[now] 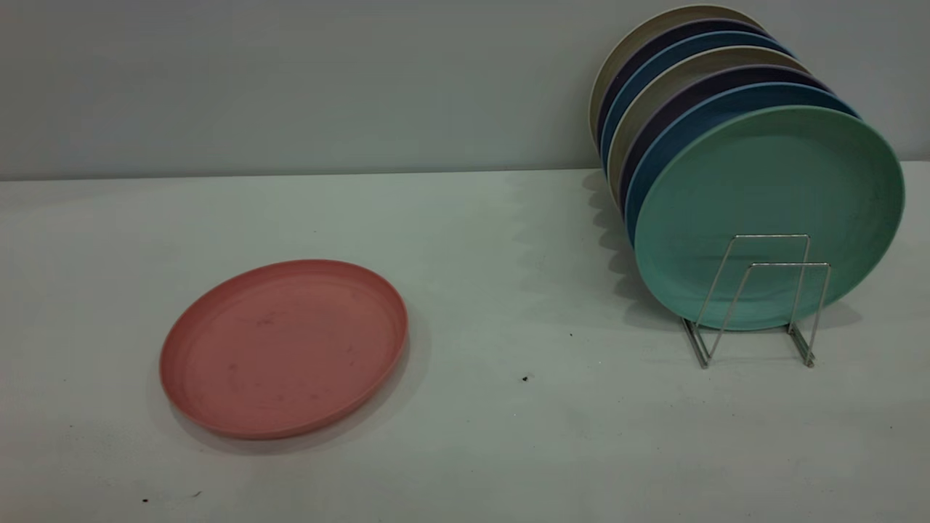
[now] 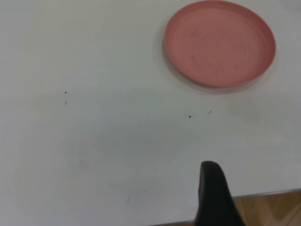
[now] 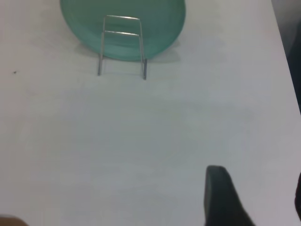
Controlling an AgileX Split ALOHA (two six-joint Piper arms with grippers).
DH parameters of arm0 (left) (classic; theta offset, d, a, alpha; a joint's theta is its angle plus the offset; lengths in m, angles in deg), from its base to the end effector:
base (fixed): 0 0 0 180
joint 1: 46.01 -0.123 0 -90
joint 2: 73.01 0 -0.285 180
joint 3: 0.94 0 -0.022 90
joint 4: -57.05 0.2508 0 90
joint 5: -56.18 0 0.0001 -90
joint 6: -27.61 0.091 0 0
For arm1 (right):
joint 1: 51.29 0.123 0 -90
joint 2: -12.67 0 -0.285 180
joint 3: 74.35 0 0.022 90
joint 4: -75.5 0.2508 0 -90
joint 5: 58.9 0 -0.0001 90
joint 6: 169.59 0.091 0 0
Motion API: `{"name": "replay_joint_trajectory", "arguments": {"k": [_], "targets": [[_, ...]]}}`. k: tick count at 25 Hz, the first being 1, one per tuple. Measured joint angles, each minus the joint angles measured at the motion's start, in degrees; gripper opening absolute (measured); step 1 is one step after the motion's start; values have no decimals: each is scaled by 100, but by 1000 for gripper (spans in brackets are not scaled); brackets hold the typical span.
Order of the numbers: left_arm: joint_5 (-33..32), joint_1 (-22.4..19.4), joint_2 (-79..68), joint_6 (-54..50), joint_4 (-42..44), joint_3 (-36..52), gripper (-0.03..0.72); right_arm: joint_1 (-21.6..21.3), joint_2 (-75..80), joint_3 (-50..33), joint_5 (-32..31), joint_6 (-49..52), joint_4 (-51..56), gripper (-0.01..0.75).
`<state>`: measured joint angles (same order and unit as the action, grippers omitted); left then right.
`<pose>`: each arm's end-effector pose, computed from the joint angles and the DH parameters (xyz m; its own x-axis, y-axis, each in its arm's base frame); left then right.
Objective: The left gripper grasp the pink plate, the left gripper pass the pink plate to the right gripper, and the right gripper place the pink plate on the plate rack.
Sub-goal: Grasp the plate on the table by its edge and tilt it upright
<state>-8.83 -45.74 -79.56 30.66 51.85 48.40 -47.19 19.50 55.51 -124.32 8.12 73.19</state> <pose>-0.0100 -0.0074 0.2678 -0.5110 0.0172 -0.8594 0.0828 0.9961 -0.0294 -0.0077 -0.0039 0.2633 -0.5309 -0.0949 -0.8421 -0.0708 0.9952 -0.0675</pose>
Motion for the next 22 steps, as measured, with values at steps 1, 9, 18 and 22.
{"name": "replay_joint_trajectory", "arguments": {"k": [1,9,18,22], "targets": [[0,0,0,0,0,0,470,0,0,0,5,0,0,391],[5,0,0,-48,-6,0,460,0,0,30,51,-70,13,391],[1195,0,-553,-91,-149,-111,421,0,1031,133,1422,-876,1333,460],[1366,0,-1555,-147,-392,-111,425,0,1808,133,1828,-1615,2057,474]]}}
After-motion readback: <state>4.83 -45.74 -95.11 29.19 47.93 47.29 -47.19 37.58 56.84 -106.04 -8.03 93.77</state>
